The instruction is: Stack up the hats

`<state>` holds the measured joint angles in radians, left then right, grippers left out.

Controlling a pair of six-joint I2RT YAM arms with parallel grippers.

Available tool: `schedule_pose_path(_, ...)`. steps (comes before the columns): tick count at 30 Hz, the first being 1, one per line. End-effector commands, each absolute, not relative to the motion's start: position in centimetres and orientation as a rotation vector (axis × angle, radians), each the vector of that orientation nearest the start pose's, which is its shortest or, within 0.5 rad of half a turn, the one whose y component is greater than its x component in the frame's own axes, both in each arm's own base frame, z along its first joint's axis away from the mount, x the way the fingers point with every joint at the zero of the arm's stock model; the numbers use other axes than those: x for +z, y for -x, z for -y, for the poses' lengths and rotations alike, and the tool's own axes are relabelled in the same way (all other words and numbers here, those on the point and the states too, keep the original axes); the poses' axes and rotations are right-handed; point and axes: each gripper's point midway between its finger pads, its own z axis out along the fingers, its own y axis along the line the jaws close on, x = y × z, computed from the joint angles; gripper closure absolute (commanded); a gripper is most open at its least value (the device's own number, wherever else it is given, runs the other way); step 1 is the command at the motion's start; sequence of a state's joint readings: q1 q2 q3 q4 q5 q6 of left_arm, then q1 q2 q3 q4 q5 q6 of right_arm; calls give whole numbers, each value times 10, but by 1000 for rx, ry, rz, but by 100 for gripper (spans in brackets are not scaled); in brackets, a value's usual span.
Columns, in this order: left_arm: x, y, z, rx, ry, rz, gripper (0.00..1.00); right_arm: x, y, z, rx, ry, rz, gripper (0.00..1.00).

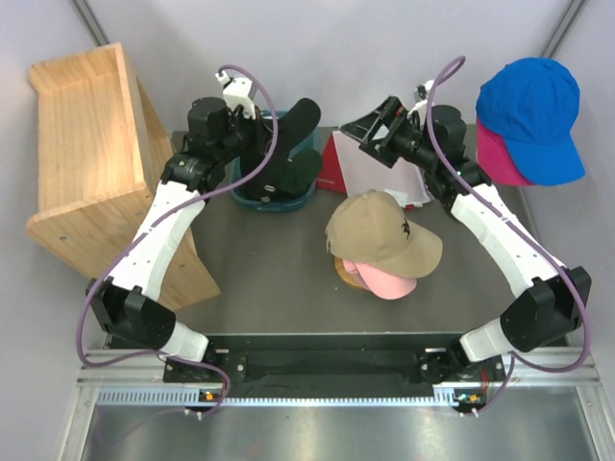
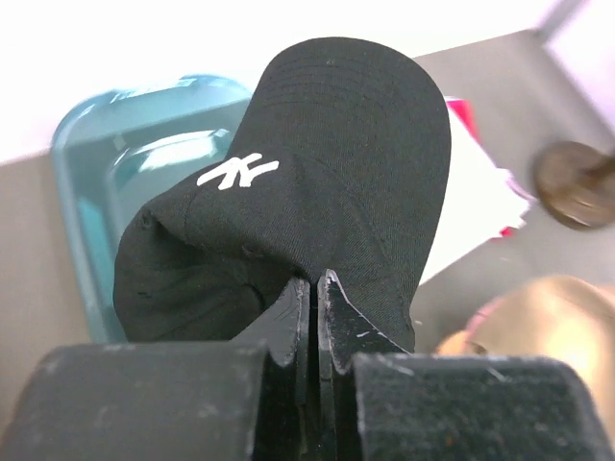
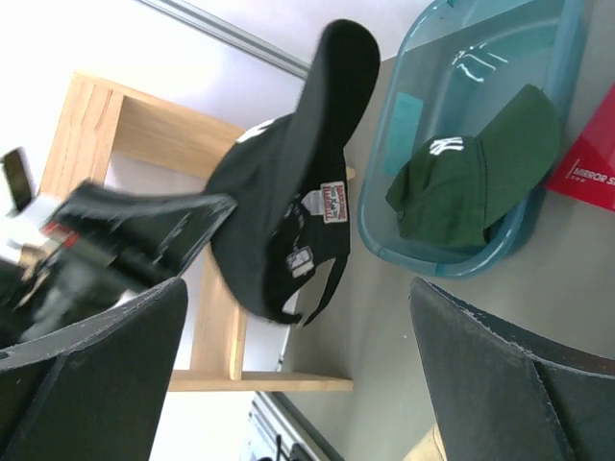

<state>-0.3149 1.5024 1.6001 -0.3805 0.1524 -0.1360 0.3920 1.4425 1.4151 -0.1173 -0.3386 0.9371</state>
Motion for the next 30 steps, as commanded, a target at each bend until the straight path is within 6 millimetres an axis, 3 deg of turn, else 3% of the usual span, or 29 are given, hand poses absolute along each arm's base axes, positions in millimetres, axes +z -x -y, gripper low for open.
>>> schedule_pose_path(1, 408, -396, 199, -554, -442, -1663, 100, 414, -386, -268, 1333, -173, -1741, 3)
schedule_pose_path(4, 412, -379, 206, -583, -477, -1649, 100, 410, -391, -273, 1361, -177, -1755, 3)
schedule_pose_path(10, 402, -356, 224, -616, -537, -1675, 100, 424, -401, -284, 1429, -158, -1706, 4)
schedule_pose_path(16, 406, -338, 240, -651, -599, -1647, 100, 414, -403, -293, 1466, -144, -1761, 9)
schedule_pose_path(19, 403, -335, 243, -648, -620, -1652, 100, 409, -401, -298, 1475, -129, -1818, 22)
schedule_pose_path(20, 404, -334, 242, -645, -617, -1649, 100, 401, -402, -300, 1470, -134, -1852, 35)
schedule_pose_path(22, 404, -334, 241, -637, -621, -1645, 100, 391, -399, -302, 1476, -131, -1907, 48)
schedule_pose_path(23, 404, -333, 241, -635, -623, -1646, 100, 387, -397, -304, 1483, -129, -1921, 59)
schedule_pose_path(25, 402, -333, 239, -624, -625, -1649, 100, 383, -393, -305, 1505, -126, -1939, 71)
schedule_pose_path(27, 400, -332, 237, -615, -623, -1654, 100, 383, -390, -306, 1514, -122, -1944, 90)
schedule_pose_path(29, 398, -329, 234, -604, -623, -1659, 100, 383, -386, -305, 1521, -120, -1945, 100)
schedule_pose_path(30, 395, -330, 232, -592, -617, -1669, 100, 384, -385, -305, 1527, -118, -1942, 100)
